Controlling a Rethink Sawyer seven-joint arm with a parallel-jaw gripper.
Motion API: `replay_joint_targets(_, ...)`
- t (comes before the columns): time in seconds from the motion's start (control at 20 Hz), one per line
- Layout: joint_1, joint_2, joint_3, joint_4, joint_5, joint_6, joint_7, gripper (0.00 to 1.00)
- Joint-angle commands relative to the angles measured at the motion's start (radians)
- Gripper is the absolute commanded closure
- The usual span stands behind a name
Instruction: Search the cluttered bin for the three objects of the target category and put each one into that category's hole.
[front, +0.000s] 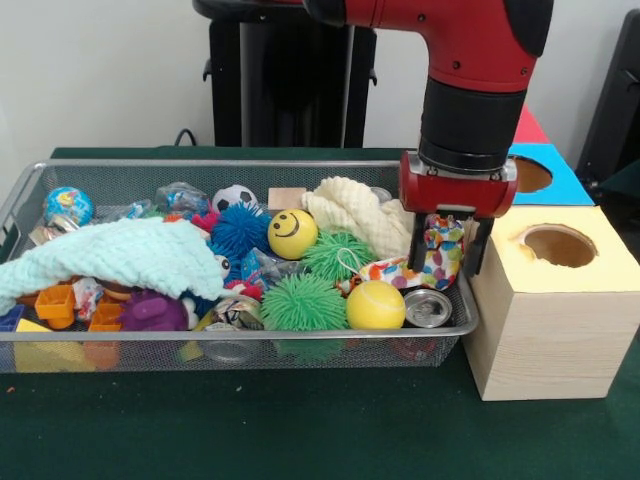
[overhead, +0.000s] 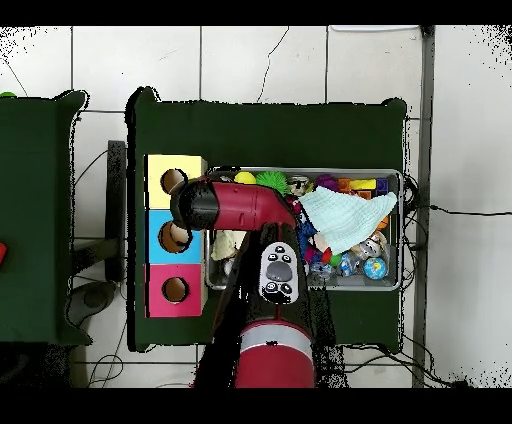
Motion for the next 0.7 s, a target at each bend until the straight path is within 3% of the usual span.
replay_joint_targets(0.05,-0.027,0.021,0.003,0.074,0.033,0.093,0.189,0.00)
replay_joint_targets(0.4,-0.047,0.034,0.012,0.109,0.038,0.040,0.198,0.00)
replay_joint_targets(0.7,-0.044,0.024,0.027,0.130,0.009,0.045,0.153,0.00)
